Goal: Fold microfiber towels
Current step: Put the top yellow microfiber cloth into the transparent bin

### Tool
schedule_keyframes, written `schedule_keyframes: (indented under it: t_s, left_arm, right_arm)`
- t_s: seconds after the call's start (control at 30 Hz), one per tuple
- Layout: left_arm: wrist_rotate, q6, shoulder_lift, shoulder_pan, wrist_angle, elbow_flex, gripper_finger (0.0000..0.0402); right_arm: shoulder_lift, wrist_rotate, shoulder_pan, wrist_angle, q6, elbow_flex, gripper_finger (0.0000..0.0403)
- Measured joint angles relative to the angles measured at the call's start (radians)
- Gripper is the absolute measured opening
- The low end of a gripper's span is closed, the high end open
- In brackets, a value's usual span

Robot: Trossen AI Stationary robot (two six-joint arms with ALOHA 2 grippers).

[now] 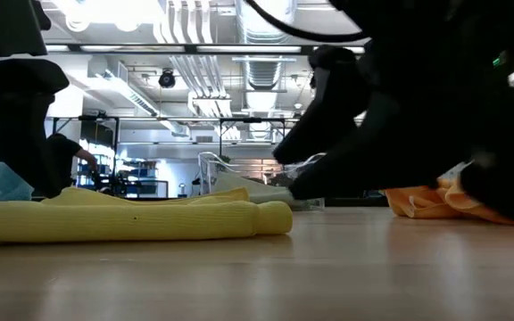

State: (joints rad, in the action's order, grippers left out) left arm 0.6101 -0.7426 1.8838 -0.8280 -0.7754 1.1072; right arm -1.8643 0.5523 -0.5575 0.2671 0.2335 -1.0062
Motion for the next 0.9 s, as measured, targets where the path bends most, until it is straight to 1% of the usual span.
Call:
schedule_keyframes:
  t_s: [0.13,0.3,0.37,0.5,0.63,0.73,0.9]
  left_arm:
    - [-0.009,0.000,0.001,0.000,0.008,-0.001,0.0258]
    - [-0.016,-0.001,0.002,0.000,0.016,-0.002,0.0227]
    - [-0.016,-0.001,0.002,0.000,0.018,-0.002,0.0220]
    - [-0.016,-0.001,0.002,0.000,0.020,-0.003,0.0215]
    - [-0.011,-0.001,0.002,0.000,0.033,-0.008,0.0214]
    - [-0.005,-0.002,0.002,0.002,0.040,-0.013,0.0214]
    - [-0.005,-0.002,0.002,0.002,0.040,-0.014,0.0214]
  right_arm:
    - [-0.030,-0.002,0.010,-0.018,0.061,-0.047,0.0207]
    - [-0.078,-0.001,0.036,-0.205,0.051,-0.124,0.0234]
    - [-0.100,0.003,0.042,-0.240,0.050,-0.162,0.0250]
    - [-0.144,0.029,0.049,-0.264,0.080,-0.216,0.0283]
    - [-0.162,0.061,0.051,-0.267,0.140,-0.227,0.0305]
    - [-0.162,0.067,0.061,-0.297,0.147,-0.225,0.0308]
    - [-0.163,0.091,0.077,-0.326,0.180,-0.219,0.0296]
